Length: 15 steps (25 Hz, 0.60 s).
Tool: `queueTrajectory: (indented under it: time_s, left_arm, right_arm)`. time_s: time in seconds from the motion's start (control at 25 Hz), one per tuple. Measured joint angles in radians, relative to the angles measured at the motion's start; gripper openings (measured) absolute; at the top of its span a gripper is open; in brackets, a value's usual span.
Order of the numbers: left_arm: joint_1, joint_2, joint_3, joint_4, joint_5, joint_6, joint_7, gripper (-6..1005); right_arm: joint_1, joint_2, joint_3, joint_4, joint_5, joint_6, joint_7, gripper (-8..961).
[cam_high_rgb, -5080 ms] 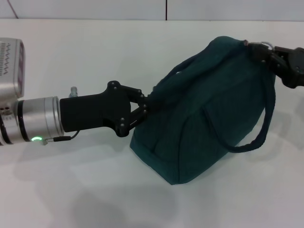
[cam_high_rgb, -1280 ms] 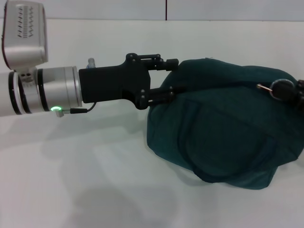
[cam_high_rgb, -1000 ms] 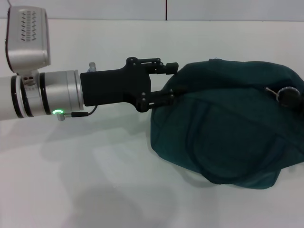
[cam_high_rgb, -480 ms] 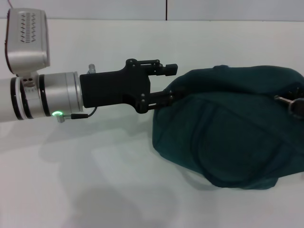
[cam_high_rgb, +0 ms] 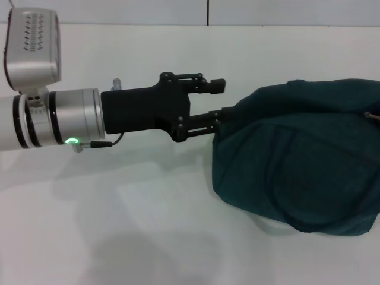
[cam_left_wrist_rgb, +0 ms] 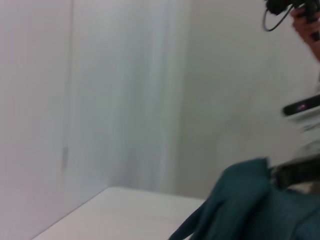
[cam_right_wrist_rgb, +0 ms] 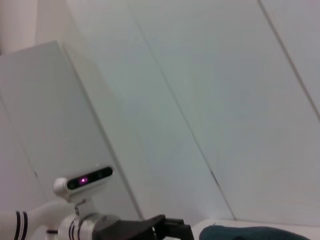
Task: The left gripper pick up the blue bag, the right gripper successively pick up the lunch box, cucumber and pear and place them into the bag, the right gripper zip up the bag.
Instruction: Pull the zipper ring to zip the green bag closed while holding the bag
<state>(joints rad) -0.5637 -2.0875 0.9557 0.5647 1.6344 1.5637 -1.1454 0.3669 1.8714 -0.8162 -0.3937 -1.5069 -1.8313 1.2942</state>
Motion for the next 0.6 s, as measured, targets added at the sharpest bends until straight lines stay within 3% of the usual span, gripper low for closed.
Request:
queueTrajectory:
  time_s: [0.32, 0.6]
  left_arm:
    - [-0.013, 0.014, 0.04, 0.078, 0.026, 0.172, -0.152, 500]
    - [0.022, 0.0, 0.04, 0.095, 0.031, 0.129, -0.101, 494]
  right_arm:
    - [0.055, 0.011, -0.011, 0.0, -0.051, 0.035, -0.004, 6]
    - [0.078, 0.02, -0.014, -0.005, -0.062, 0.05, -0.005, 7]
